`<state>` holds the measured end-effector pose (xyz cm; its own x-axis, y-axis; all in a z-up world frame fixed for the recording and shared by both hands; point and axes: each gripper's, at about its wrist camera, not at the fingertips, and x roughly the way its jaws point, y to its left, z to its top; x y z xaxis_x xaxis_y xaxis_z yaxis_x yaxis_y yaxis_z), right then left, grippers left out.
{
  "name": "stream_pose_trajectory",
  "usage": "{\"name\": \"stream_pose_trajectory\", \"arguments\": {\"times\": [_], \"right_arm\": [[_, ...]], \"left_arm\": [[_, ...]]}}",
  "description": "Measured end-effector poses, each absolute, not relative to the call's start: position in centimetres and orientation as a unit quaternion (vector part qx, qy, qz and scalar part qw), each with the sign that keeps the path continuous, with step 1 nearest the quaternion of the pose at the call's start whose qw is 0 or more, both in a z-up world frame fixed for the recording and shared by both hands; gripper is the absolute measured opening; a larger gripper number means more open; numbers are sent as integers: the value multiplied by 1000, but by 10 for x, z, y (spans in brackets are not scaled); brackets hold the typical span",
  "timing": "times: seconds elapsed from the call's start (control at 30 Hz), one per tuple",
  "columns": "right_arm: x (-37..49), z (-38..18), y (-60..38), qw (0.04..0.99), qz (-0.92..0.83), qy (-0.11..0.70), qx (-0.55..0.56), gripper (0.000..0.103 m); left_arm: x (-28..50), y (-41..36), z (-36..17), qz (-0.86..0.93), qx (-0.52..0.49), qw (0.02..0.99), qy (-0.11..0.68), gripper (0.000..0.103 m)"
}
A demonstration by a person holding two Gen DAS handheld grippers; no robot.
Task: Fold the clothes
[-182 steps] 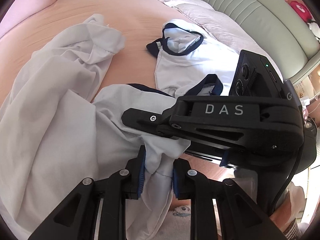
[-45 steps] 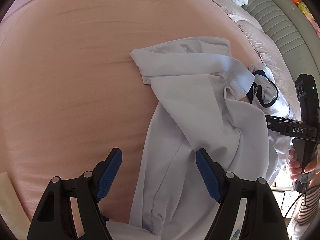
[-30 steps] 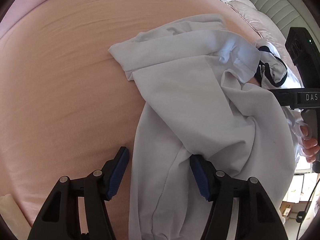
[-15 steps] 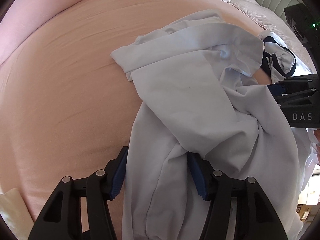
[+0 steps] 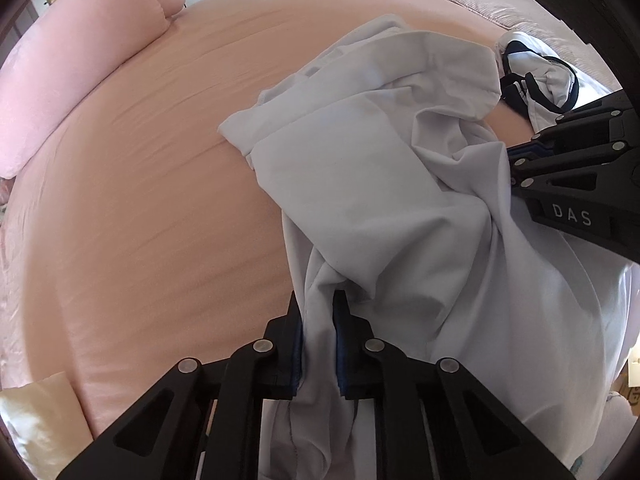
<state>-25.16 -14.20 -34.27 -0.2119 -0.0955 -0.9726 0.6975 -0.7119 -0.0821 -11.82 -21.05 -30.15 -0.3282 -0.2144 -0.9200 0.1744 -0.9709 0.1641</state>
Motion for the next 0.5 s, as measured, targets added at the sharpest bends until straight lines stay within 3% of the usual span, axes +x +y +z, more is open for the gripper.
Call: {"name": "stream_pose_trajectory", "arguments": {"times": [0.2, 0.5], "right_arm": [[-265, -342, -122, 246, -734, 255, 579, 4], [-272, -346, -99, 212, -732, 323, 561, 4]], "left_arm": [[-100, -218, -307, -789, 593, 138, -88, 12], [-88, -189, -318, -754, 597, 156, -226, 13]]}}
